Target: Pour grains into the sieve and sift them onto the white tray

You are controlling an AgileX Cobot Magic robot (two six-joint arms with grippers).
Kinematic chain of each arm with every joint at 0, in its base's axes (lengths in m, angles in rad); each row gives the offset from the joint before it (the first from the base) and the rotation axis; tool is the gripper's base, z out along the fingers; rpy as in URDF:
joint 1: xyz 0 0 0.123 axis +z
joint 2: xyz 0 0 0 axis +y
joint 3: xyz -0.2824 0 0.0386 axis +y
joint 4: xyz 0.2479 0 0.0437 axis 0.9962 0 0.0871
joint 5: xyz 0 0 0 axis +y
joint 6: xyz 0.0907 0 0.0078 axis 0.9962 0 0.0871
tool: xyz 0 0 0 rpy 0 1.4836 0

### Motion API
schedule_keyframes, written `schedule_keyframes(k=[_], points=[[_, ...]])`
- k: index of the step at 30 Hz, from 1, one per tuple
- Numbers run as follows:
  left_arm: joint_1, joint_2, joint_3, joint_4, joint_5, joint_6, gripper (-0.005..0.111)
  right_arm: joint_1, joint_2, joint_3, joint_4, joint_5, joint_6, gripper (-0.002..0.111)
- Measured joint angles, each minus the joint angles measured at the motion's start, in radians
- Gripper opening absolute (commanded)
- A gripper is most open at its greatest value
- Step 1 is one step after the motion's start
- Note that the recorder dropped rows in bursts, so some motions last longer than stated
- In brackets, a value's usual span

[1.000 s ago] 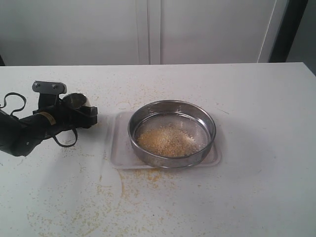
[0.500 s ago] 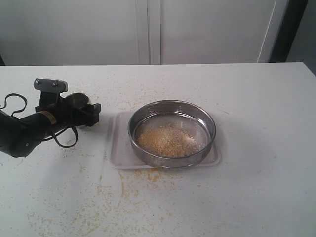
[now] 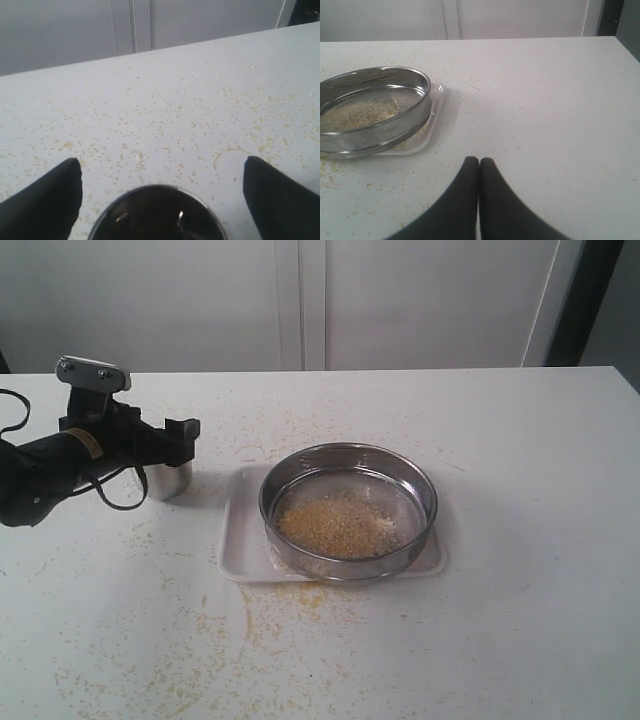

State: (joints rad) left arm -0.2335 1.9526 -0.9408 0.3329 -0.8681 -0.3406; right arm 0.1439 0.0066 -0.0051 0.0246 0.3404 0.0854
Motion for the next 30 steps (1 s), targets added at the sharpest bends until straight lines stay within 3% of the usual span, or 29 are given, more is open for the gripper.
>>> schedule_keyframes(k=[7,12,15,27,30], points=[[0.0,-0.099,0.0,0.005,0.035,0.047,0.087,0.0,0.0,0.0,0.0,0.0,0.0,0.0],[0.0,-0.185,0.0,0.008,0.139,0.063,0.079,0.0,0.0,0.0,0.0,0.0,0.0,0.0],[0.0,-0.234,0.0,0.011,0.237,0.085,0.068,0.0,0.0,0.0,0.0,0.0,0.0,0.0],[0.0,-0.439,0.0,0.015,0.629,0.113,0.003,0.0,0.0,0.0,0.0,0.0,0.0,0.0],[0.0,-0.474,0.0,0.019,0.746,0.113,0.0,0.0,0.0,0.0,0.0,0.0,0.0,0.0]])
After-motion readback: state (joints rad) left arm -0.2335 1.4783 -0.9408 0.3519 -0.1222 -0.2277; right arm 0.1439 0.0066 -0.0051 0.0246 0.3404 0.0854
